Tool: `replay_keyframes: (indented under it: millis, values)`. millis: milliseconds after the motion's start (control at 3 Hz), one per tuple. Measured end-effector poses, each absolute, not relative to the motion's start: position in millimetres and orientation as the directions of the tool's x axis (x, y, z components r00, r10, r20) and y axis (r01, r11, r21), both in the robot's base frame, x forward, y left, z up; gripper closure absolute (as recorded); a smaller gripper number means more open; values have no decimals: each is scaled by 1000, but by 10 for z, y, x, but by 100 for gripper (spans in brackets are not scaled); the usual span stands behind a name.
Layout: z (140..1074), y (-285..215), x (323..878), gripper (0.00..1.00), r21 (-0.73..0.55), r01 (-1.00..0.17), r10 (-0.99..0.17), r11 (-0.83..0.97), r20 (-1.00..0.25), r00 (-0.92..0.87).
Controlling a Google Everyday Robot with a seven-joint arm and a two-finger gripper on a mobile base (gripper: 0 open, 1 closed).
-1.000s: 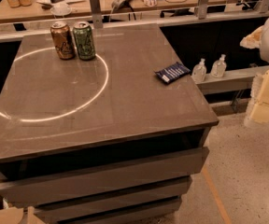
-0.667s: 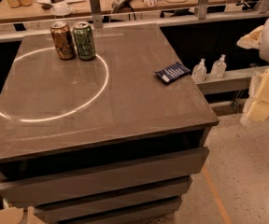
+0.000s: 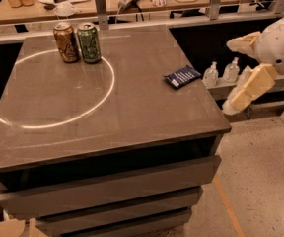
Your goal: Knock green can over
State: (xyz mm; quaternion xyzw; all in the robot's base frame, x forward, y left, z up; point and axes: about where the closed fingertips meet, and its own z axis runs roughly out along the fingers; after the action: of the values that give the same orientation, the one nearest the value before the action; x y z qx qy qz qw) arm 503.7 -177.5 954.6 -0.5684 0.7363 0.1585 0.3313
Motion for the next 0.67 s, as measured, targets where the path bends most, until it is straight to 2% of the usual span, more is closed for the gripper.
replay_keyframes:
  millis: [333,667]
  values:
    - [9543,-1384,5353,0,-47,-946,-561,321,-814,-150]
    - [9543,-1384,5353,0,-47,-946,-561,321,-814,-150]
